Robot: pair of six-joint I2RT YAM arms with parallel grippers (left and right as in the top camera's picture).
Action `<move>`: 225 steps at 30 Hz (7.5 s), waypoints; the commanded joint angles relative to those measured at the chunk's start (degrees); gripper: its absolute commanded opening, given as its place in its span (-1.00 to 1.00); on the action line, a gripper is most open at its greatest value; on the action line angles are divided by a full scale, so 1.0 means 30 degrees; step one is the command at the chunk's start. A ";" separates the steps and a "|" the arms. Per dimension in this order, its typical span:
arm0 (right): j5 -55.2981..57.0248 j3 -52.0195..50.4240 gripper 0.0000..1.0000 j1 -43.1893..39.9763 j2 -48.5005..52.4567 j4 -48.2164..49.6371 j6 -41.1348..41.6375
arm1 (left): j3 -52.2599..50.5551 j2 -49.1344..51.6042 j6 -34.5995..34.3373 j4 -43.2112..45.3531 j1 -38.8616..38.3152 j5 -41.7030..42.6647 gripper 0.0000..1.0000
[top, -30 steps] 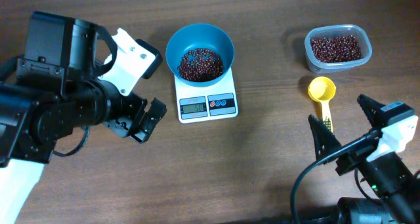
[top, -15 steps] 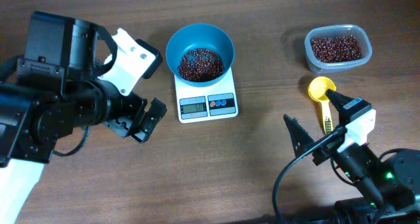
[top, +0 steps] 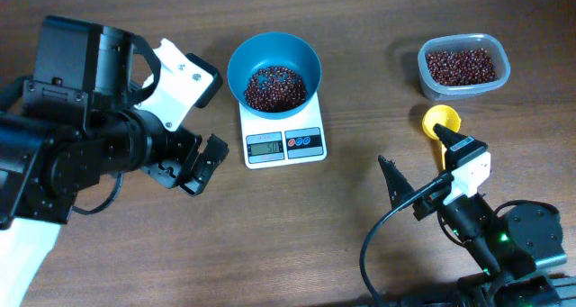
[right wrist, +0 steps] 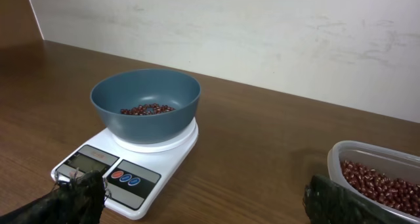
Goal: Scoop item into bowl and weigh 50g on scale
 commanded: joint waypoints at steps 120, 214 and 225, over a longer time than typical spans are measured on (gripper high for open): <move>0.0291 -0.0211 0.98 0.1355 -0.0182 0.0022 0.0058 | -2.5084 -1.7711 -0.5705 2.0429 0.4932 -0.3242 0.98; 0.0291 -0.0211 0.97 0.1355 -0.0182 0.0022 0.0058 | -2.5099 -2.2578 -0.5690 2.0444 0.5858 -0.2885 0.97; 0.0291 -0.0211 0.97 0.1355 -0.0182 0.0022 0.0058 | -2.5099 -2.2578 -0.5690 2.0444 0.5858 -0.2885 0.97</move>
